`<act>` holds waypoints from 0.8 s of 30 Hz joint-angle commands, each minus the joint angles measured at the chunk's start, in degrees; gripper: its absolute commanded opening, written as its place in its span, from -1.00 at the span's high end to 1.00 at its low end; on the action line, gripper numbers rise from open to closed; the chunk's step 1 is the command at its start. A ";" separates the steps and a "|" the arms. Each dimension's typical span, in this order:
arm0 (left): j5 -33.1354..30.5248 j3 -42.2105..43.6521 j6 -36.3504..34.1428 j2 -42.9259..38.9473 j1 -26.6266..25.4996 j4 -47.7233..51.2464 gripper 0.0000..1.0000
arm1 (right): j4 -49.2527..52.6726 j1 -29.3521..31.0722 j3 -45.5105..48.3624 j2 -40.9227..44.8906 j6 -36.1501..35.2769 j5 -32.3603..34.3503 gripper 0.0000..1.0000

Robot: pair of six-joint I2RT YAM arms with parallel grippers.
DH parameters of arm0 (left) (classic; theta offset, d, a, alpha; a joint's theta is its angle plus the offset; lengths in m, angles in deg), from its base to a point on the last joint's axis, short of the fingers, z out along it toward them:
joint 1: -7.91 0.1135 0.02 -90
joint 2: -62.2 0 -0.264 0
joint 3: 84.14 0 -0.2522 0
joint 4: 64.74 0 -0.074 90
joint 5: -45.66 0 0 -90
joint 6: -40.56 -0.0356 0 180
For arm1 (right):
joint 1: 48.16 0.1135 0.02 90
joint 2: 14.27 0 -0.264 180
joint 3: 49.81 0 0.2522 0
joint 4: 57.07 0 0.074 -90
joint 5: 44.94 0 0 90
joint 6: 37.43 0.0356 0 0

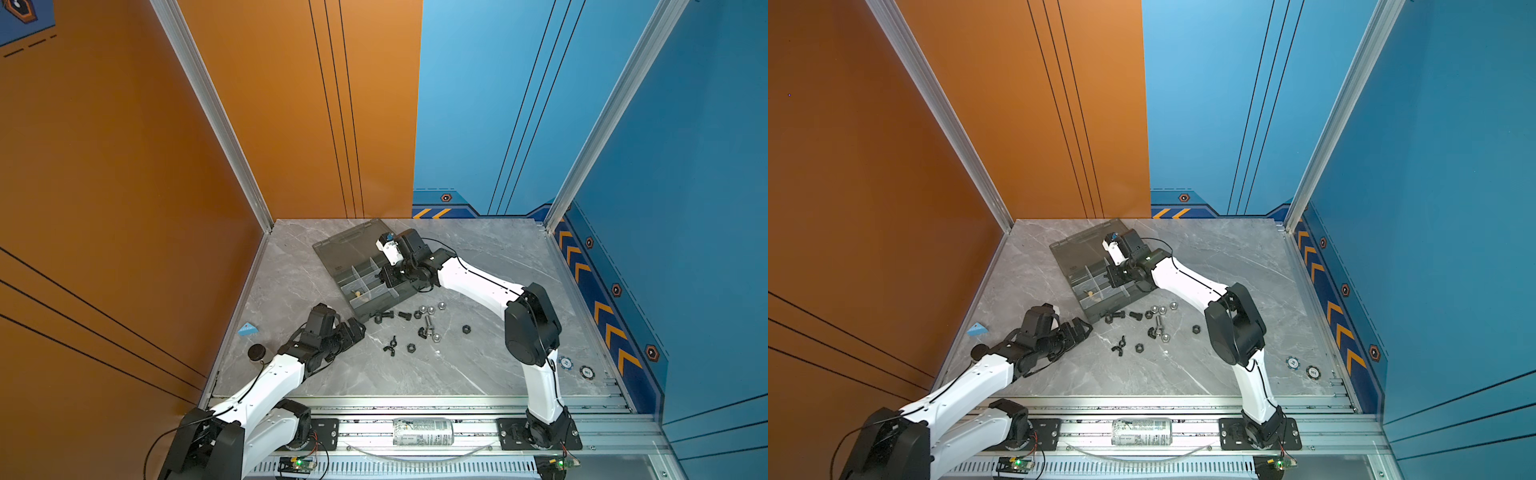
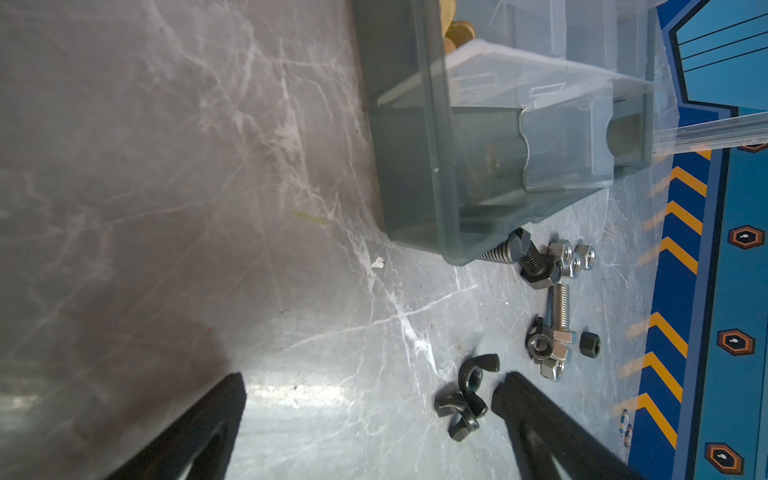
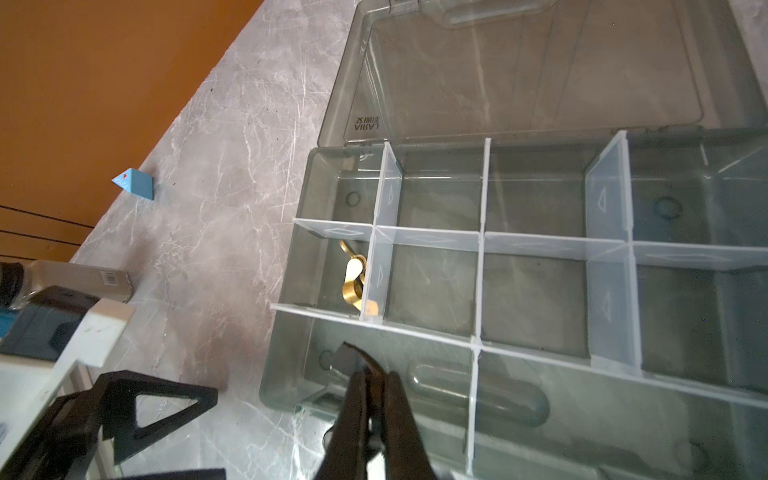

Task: Sort the screws and nuts into containers
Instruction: 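Carry the black wing nut over the box and drop it into a compartment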

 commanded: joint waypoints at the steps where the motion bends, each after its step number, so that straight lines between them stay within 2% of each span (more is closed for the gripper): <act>1: 0.15 -1.65 -1.32 -1.23 0.57 1.56 -0.95 | 0.80 -0.30 -4.03 -2.47 -0.65 1.20 1.00; 19: 0.48 -0.74 -0.76 -2.58 1.14 1.54 -0.95 | 3.06 -0.51 -11.71 -13.24 -2.22 4.55 0.99; 22: 0.53 -0.58 -0.77 -2.61 1.15 1.54 -0.95 | 3.60 -0.43 -11.91 -13.43 -2.19 5.23 0.81; 24: 0.60 -0.46 -0.73 -2.67 1.13 1.46 -0.95 | 3.93 -0.47 -12.08 -13.29 -2.15 5.70 0.58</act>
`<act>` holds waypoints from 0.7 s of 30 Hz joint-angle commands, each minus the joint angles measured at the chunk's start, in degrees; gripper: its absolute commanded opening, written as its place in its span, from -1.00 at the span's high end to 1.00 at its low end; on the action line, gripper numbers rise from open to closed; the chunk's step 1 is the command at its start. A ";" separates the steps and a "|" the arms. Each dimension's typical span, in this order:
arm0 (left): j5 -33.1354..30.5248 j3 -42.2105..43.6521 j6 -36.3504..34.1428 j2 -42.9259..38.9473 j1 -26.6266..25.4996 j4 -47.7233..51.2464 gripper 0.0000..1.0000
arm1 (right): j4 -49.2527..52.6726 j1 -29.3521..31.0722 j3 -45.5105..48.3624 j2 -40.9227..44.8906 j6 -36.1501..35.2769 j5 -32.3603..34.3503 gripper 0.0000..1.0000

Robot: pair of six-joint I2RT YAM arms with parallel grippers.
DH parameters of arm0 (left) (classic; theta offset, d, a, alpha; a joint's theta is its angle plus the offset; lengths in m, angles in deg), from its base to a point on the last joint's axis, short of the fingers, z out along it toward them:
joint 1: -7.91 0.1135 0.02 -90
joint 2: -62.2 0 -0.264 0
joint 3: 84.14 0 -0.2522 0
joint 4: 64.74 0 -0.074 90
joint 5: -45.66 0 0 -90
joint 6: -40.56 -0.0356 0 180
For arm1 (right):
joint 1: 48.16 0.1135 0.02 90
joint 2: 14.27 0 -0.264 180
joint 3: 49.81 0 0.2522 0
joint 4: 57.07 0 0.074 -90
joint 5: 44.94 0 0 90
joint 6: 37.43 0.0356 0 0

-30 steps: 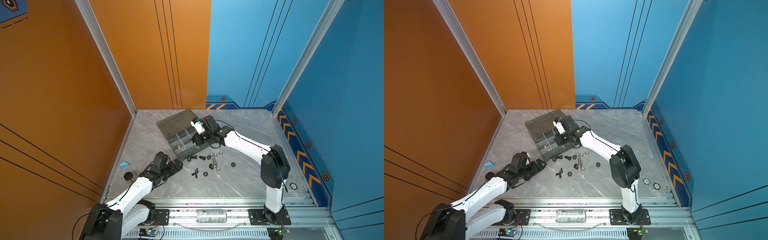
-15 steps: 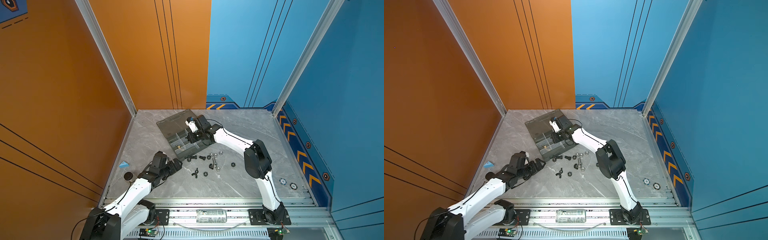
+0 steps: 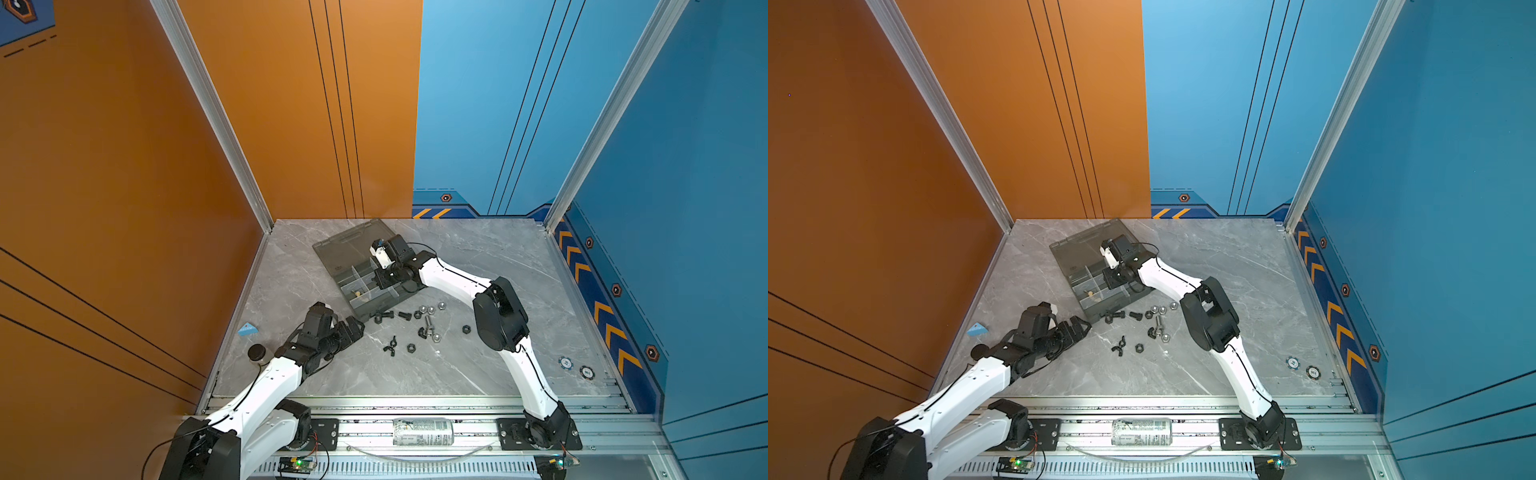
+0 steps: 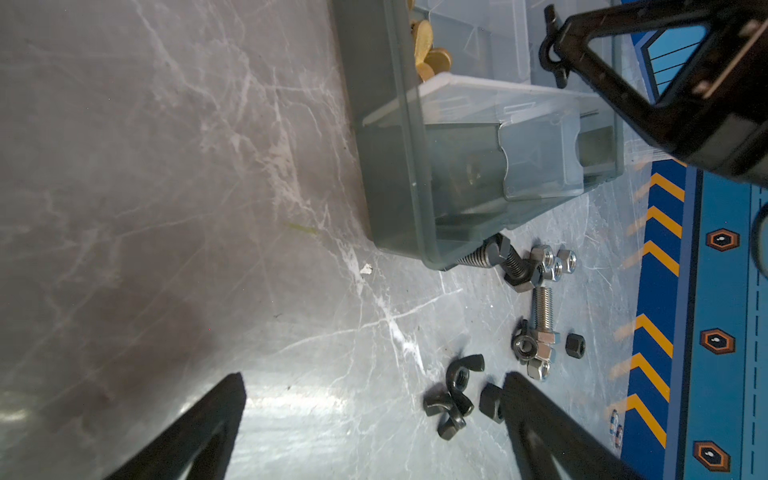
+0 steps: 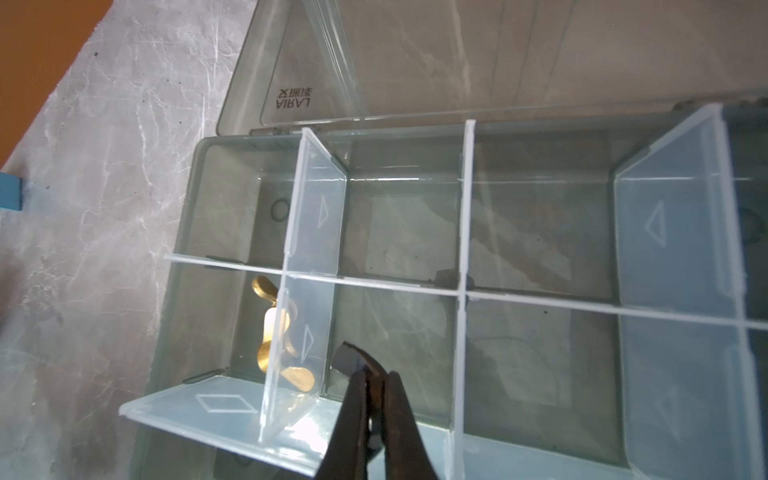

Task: Sort the screws and nuts into containers
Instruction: 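Carry the black wing nut over the box and drop it into a compartment, then return the right gripper to the pile above the black wing nuts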

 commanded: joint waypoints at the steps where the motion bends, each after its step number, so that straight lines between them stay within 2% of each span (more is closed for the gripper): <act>1: 0.63 -0.42 -0.42 -0.37 0.39 0.97 -0.95 | 2.66 -0.26 -2.06 0.44 -1.39 1.83 0.54; 5: 0.63 -0.28 -0.35 -0.50 0.30 0.91 -0.95 | 3.66 -0.26 -2.10 1.63 -2.11 2.07 0.34; 7: 0.65 -0.33 -0.34 -0.57 0.39 0.91 -0.95 | 4.04 -0.21 -1.17 3.40 -2.82 2.40 0.32; 13: 0.75 -0.15 -0.25 -0.44 0.23 0.65 -0.95 | -3.24 -0.06 12.27 14.08 -4.50 -2.27 0.24; 17: 0.87 -0.08 -0.25 -0.46 0.24 0.39 -0.95 | -3.07 0.17 20.09 20.94 -6.76 -5.74 0.21; 21: 0.79 -0.03 -0.25 -0.50 0.23 0.29 -0.95 | -1.60 0.94 27.58 26.61 -8.61 -6.04 0.18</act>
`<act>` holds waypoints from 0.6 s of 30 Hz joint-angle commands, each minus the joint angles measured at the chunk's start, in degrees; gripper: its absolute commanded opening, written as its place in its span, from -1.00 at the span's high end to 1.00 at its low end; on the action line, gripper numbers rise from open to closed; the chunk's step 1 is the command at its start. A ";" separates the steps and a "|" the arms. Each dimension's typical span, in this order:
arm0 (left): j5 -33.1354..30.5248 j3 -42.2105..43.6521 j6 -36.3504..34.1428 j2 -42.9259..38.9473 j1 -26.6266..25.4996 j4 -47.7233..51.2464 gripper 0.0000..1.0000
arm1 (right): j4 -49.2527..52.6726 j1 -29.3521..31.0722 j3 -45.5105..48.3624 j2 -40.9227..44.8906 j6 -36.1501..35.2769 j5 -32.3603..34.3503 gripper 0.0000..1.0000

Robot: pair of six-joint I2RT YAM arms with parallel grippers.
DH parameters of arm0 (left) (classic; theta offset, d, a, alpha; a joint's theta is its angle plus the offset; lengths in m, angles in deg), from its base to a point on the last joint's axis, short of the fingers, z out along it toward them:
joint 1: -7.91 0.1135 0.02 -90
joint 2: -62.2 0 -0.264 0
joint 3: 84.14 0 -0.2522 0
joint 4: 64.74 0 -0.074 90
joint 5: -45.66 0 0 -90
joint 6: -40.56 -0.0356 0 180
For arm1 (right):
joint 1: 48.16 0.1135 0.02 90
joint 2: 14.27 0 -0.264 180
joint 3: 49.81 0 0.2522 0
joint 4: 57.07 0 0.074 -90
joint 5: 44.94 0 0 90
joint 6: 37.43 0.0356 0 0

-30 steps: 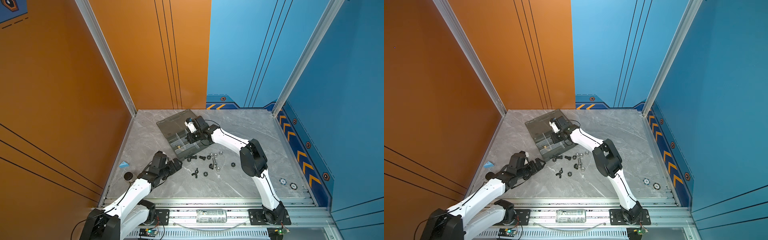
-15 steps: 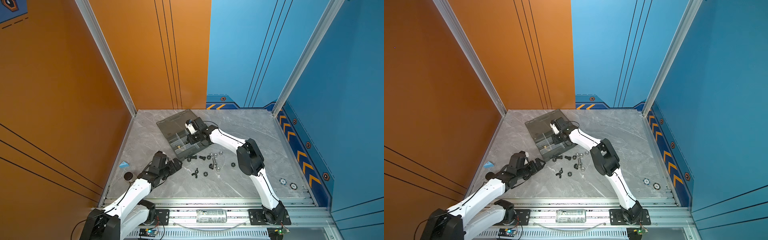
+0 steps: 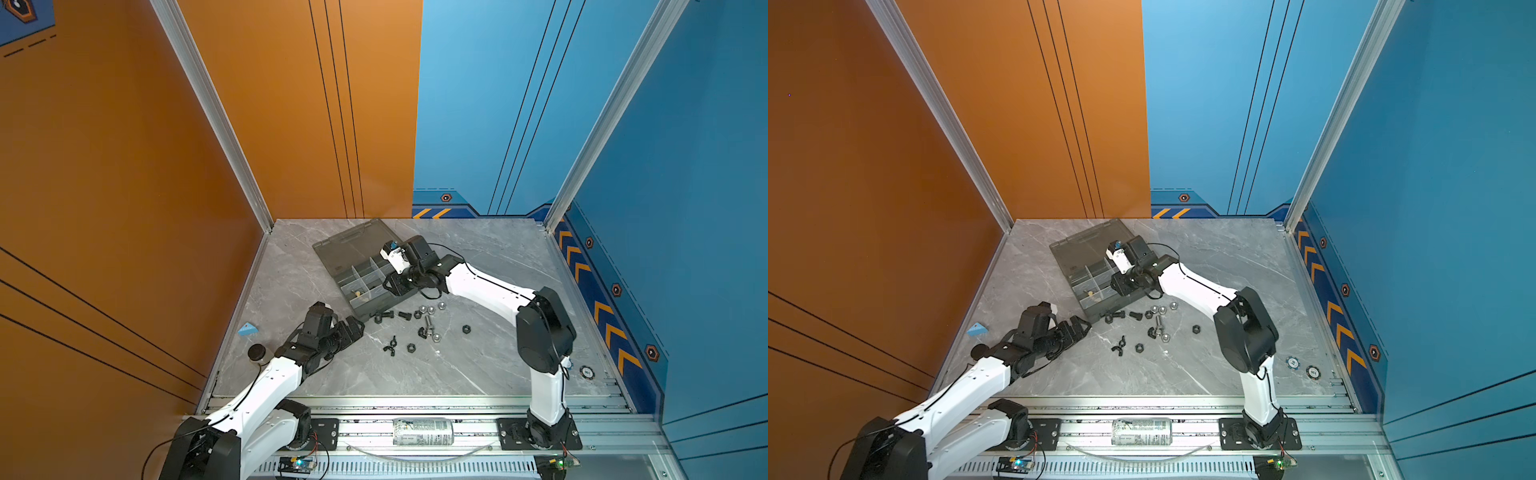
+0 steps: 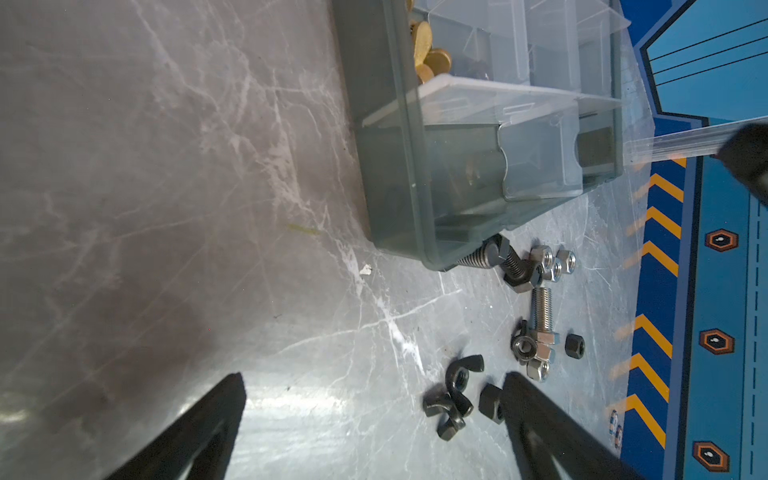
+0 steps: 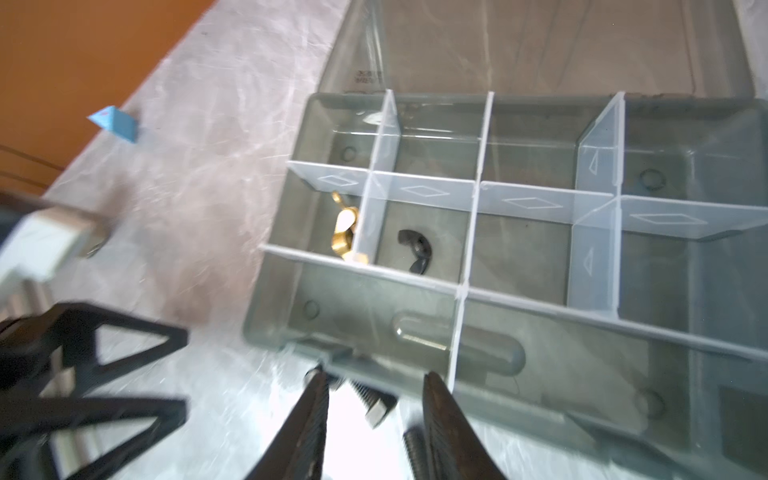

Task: Sort the screws and nuts into containers
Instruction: 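Return the right gripper to the pile above the black wing nuts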

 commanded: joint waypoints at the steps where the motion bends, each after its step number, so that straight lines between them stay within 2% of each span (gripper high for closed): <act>1: 0.68 0.04 -0.25 -0.42 0.23 0.52 -0.95 | 0.84 0.94 6.18 3.98 -2.60 -1.81 0.18; 8: 0.85 -0.43 -0.25 0.75 0.24 0.00 -0.95 | 4.63 5.40 14.29 8.15 -2.83 0.61 0.17; 18: 1.27 -0.80 -0.41 1.43 0.18 -0.01 -0.95 | 5.17 11.90 18.51 5.93 -1.78 5.34 0.18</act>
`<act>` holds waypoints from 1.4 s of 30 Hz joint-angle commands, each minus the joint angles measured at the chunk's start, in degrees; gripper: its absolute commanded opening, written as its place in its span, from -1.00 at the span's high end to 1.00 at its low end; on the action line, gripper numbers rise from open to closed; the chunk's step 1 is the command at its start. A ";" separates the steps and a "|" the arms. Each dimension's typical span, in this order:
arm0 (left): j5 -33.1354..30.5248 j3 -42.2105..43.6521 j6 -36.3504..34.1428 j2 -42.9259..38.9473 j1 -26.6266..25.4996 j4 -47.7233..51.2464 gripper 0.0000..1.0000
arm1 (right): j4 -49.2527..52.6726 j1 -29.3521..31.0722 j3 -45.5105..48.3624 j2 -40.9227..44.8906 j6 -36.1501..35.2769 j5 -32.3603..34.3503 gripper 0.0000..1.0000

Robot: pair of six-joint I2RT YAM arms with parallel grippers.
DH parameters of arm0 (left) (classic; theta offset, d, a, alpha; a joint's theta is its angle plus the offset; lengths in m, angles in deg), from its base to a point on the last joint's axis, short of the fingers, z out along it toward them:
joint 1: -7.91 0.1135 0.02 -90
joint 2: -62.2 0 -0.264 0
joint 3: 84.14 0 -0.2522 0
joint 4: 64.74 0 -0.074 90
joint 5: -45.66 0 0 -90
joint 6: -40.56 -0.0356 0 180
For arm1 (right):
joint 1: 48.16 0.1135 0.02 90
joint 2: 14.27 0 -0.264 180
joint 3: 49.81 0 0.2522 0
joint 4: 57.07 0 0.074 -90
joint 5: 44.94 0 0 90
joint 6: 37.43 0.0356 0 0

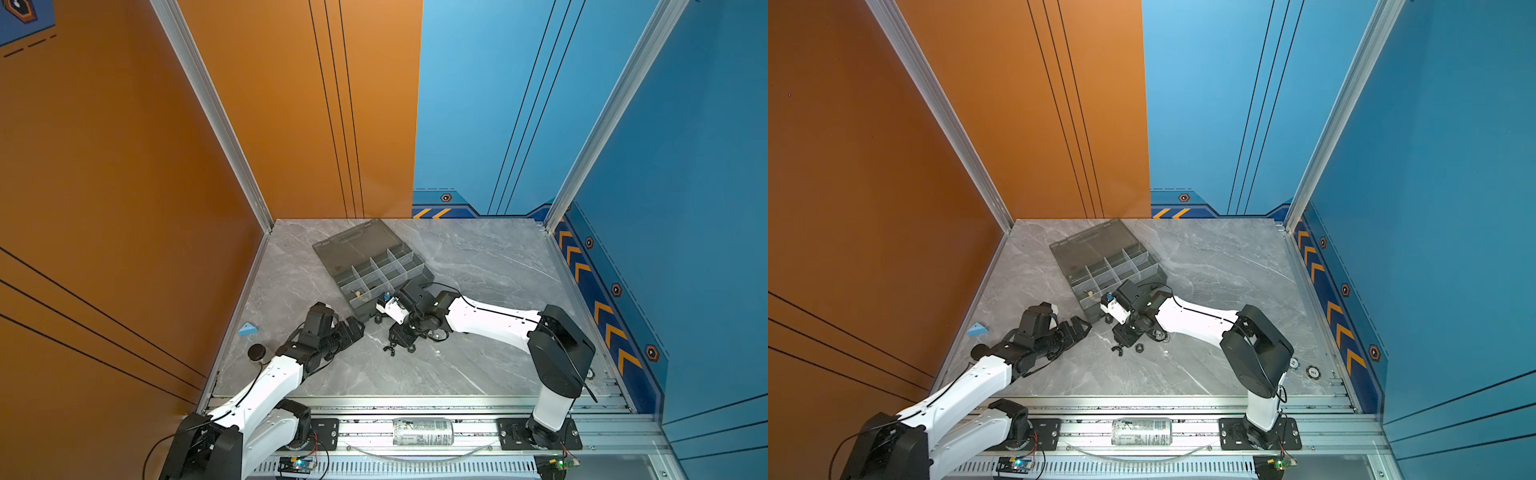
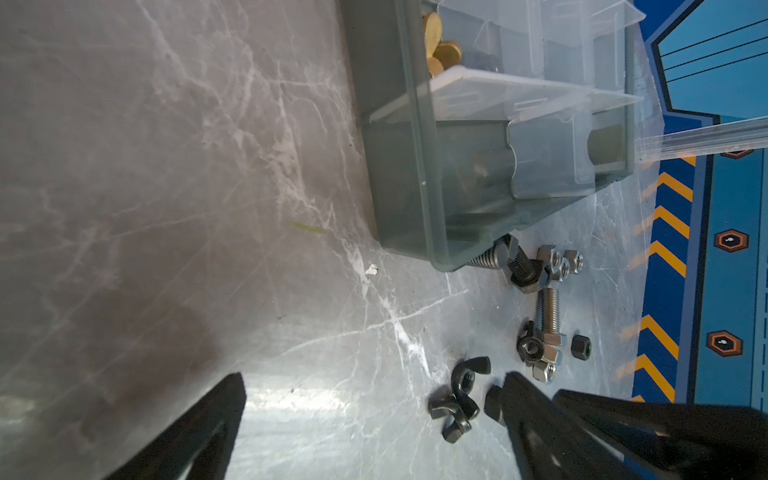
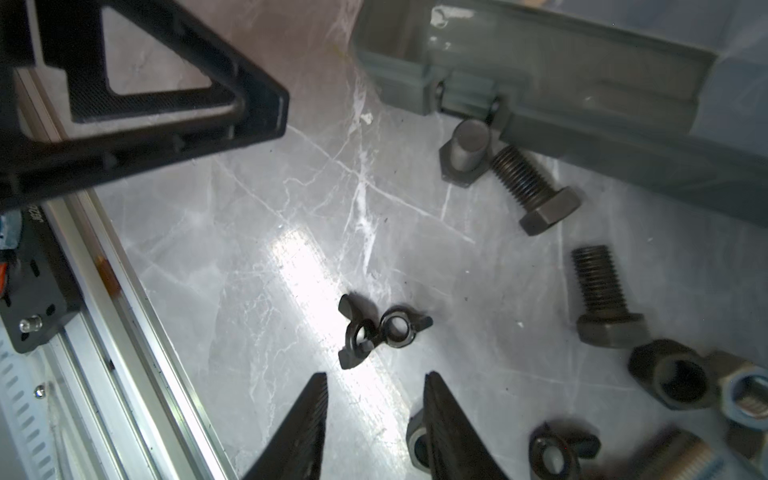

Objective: Sort the screws and nuts into containers

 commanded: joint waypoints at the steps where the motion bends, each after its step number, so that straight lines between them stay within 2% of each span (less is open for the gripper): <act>1: 1.26 -0.83 -0.40 0.18 0.17 0.31 -0.95 | 0.90 0.84 1.25 -0.98 0.57 3.28 0.19; 4: 1.21 -0.81 -0.37 0.16 0.08 0.36 -0.95 | 0.05 1.56 1.73 -2.05 1.27 3.63 0.21; 8: 1.08 -0.63 -0.34 0.13 -0.13 0.42 -0.95 | -0.59 1.85 1.68 -3.56 1.87 2.71 0.39; 19: 0.79 -0.51 -0.34 -0.46 -0.19 0.91 -0.95 | -2.42 1.94 1.50 -5.98 3.10 0.59 0.47; 37: 0.53 -0.13 -0.34 -0.17 -0.19 0.80 -0.95 | -3.86 3.24 0.23 -7.77 3.65 -0.86 0.44; 42: 0.55 0.13 -0.25 -0.10 -0.15 0.48 -0.95 | -4.24 3.70 -0.07 -7.44 3.51 -0.89 0.36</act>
